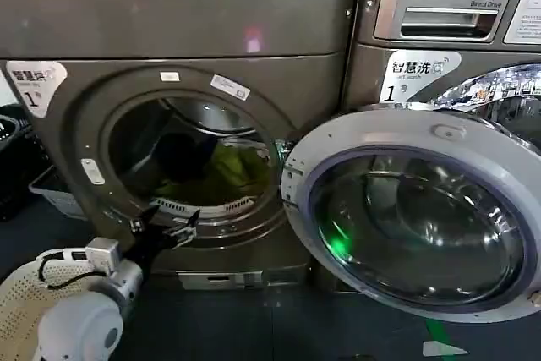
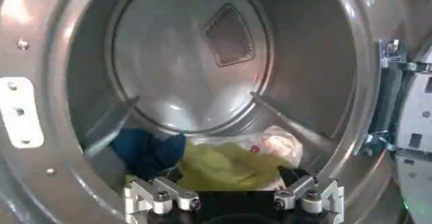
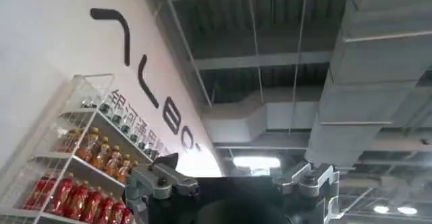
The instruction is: Grasp the clothes from the dryer.
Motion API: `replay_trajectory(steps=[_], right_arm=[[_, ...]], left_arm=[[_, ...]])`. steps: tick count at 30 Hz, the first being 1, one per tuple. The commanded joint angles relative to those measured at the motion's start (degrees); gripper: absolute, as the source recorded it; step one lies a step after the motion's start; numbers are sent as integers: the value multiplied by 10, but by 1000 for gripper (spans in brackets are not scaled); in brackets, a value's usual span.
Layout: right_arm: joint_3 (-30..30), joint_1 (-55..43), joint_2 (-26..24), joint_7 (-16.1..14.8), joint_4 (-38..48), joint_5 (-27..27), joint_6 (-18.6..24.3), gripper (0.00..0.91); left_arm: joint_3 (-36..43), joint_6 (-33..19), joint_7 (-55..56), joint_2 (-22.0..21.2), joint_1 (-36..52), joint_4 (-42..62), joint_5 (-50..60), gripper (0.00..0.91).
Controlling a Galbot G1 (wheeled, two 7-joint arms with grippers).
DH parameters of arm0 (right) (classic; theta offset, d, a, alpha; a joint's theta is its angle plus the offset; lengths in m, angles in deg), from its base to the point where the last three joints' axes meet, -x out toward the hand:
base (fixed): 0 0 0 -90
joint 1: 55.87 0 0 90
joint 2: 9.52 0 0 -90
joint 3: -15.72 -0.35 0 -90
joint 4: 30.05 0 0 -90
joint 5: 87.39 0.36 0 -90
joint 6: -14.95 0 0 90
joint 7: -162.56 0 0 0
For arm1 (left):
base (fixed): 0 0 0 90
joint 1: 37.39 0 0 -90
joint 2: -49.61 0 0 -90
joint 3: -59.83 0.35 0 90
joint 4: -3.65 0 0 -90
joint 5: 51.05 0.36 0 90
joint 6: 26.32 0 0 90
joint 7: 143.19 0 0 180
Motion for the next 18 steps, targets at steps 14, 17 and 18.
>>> replay_trajectory(steps=[14, 17, 18], right_arm=[[-3, 1, 1, -1, 2, 1, 3, 907], [-3, 1, 1, -1, 2, 1, 3, 907], [-3, 1, 1, -1, 2, 1, 3, 907]], left_arm=[[2, 2, -1, -2, 1, 4, 3, 907], [2, 2, -1, -3, 0, 4, 3, 907], [3, 2, -1, -3, 1, 4, 3, 907]])
